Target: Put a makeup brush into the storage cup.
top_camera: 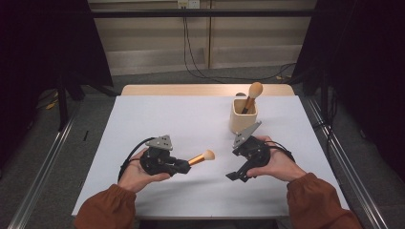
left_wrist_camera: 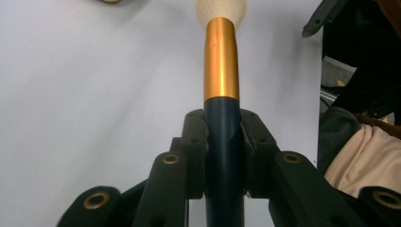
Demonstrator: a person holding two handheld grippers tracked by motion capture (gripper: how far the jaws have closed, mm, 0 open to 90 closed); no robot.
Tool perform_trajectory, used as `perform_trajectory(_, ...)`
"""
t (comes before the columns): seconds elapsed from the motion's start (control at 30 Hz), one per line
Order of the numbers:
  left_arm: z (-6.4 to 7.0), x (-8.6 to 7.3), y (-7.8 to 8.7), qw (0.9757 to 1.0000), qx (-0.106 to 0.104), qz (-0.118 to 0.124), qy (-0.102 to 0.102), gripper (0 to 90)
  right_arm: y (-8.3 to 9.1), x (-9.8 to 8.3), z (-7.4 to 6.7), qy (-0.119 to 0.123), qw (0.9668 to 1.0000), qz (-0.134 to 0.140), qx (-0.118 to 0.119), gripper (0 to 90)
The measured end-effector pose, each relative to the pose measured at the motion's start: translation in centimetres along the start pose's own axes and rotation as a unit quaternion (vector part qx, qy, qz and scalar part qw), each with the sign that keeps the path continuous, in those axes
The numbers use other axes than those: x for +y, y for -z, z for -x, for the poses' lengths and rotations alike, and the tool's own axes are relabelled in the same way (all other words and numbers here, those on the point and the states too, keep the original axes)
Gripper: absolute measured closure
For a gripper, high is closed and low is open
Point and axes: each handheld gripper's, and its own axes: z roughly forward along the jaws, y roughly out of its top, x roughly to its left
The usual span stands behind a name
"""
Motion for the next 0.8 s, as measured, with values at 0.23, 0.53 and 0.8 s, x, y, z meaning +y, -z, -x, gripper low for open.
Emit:
perform_trajectory(0.23, -0.1, -0.7, 0.8, 0.9996, 0.012, 0.022, 0.012, 74.6, -0.1, -1.0, -0.2, -0.017, 0.9996, 0.018, 0.01, 10.0)
perform_trajectory(0.53, 0.0, -1.5, 1.1, 0.9983, 0.02, 0.053, 0.016, 74.6, -0.3, -1.7, -0.6, -0.03, 0.9974, 0.064, 0.01, 8.7)
perform_trajectory(0.8, 0.2, -1.7, 1.0, 0.9958, 0.019, 0.089, 0.009, 74.6, -0.5, -2.0, -1.0, -0.024, 0.9952, 0.093, 0.016, 6.6)
